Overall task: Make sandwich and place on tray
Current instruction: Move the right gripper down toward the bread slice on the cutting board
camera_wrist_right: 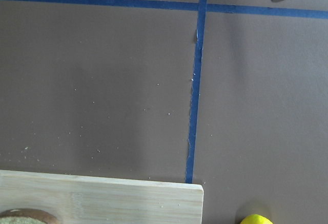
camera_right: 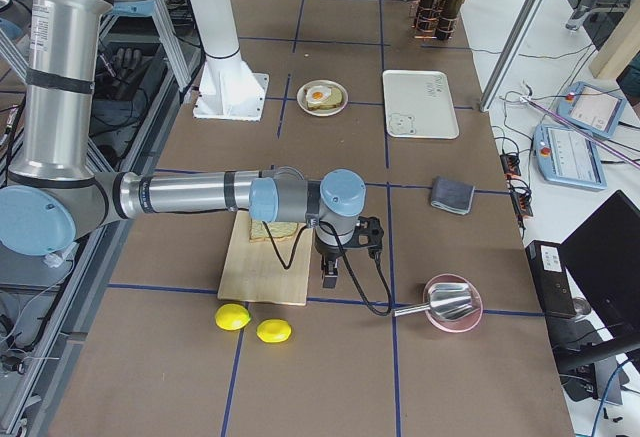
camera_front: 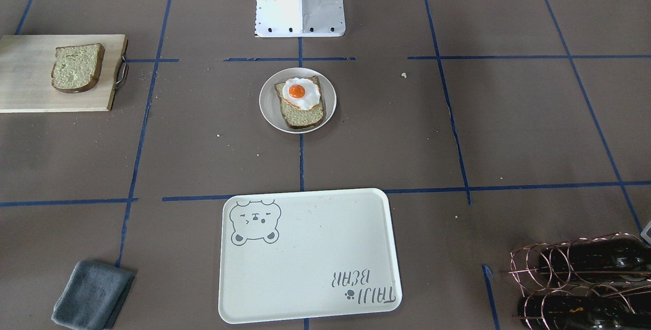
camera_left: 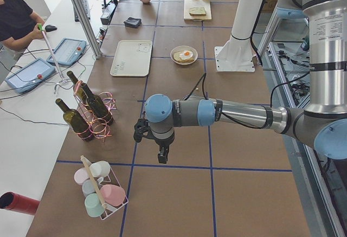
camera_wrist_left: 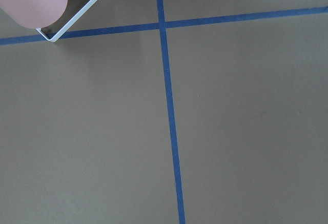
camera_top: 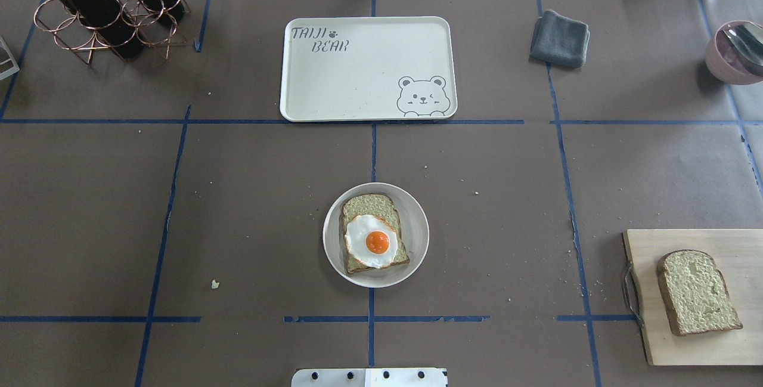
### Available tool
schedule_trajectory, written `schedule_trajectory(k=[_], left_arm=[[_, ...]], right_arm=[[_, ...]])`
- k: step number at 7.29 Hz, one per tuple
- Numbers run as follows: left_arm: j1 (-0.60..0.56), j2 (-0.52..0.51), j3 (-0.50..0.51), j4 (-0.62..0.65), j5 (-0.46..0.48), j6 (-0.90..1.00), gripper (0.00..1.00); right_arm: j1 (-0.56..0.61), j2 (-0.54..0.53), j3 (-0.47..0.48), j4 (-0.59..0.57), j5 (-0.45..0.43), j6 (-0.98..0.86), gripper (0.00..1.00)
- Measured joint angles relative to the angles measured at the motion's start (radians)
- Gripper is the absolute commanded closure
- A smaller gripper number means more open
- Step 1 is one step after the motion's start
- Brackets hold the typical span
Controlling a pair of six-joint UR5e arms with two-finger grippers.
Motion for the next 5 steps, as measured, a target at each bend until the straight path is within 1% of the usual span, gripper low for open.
schedule_trajectory(k=[5], left_arm=[[0.000, -0.014, -0.006, 0.000, 0.001, -0.005, 0.00]], right_arm=[[-0.001, 0.011, 0.006, 0.002, 0.006, 0.012, 0.00]])
